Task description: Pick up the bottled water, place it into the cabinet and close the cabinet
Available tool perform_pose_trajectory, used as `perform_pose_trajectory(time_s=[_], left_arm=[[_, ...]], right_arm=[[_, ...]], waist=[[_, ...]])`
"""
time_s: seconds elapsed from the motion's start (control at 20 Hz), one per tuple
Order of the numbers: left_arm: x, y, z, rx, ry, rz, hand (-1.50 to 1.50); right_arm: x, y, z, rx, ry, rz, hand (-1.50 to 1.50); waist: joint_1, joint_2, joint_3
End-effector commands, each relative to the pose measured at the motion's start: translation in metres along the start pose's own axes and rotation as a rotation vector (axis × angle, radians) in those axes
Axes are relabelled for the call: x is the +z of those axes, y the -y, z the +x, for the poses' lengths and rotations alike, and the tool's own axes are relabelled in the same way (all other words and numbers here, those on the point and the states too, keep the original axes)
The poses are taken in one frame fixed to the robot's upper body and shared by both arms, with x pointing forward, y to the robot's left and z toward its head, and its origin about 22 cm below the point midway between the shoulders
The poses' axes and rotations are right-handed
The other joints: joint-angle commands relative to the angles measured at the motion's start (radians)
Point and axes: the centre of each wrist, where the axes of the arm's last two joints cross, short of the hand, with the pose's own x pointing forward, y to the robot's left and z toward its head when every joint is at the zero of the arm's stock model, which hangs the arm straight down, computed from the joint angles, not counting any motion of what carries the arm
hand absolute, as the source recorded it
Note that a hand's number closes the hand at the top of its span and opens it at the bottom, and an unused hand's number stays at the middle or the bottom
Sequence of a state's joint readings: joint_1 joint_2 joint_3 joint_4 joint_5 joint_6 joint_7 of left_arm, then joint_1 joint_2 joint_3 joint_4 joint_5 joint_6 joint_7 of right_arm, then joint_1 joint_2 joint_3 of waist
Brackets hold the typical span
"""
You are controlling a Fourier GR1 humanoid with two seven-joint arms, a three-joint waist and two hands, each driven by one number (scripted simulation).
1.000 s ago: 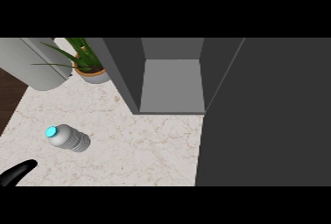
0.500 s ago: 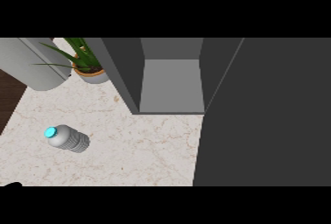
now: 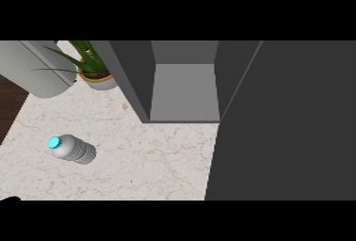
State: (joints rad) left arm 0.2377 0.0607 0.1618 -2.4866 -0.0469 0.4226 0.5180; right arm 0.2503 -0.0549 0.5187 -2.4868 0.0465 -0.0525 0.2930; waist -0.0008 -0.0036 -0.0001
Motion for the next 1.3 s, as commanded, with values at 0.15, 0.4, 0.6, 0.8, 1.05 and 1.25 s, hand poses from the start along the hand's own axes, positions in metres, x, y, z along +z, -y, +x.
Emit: perform_pose_trajectory(time_s=[0.15,0.4,0.6,0.8,1.05,1.25], left_arm=[[0.007,-0.004,0.015,-0.023,0.060,0.022,-1.50],[0.008,-0.002,0.001,-0.032,0.019,0.016,-1.50],[-0.001,0.000,-0.020,-0.065,0.002,0.019,-1.50],[-0.026,-0.001,-0.035,-0.085,0.000,0.001,-1.50],[-0.027,0.006,-0.050,-0.108,-0.025,0.039,-1.50],[-0.030,-0.012,-0.083,-0.114,-0.053,0.065,-1.50]], right_arm=[[0.005,-0.003,0.011,0.102,0.033,-0.038,-1.50],[0.007,-0.004,0.020,0.089,0.057,-0.021,-1.50],[0.008,-0.007,0.021,0.091,0.046,-0.027,-1.50],[0.004,-0.009,0.030,0.085,0.056,-0.039,-1.50],[0.014,-0.017,0.026,0.087,0.047,-0.023,-1.50],[0.022,-0.017,0.026,0.082,0.036,-0.003,-1.50]], waist=[[-0.001,0.000,0.000],[-0.001,0.001,0.000],[-0.003,0.001,-0.001],[-0.005,0.002,-0.002],[-0.013,0.000,-0.001],[-0.013,-0.002,-0.001]])
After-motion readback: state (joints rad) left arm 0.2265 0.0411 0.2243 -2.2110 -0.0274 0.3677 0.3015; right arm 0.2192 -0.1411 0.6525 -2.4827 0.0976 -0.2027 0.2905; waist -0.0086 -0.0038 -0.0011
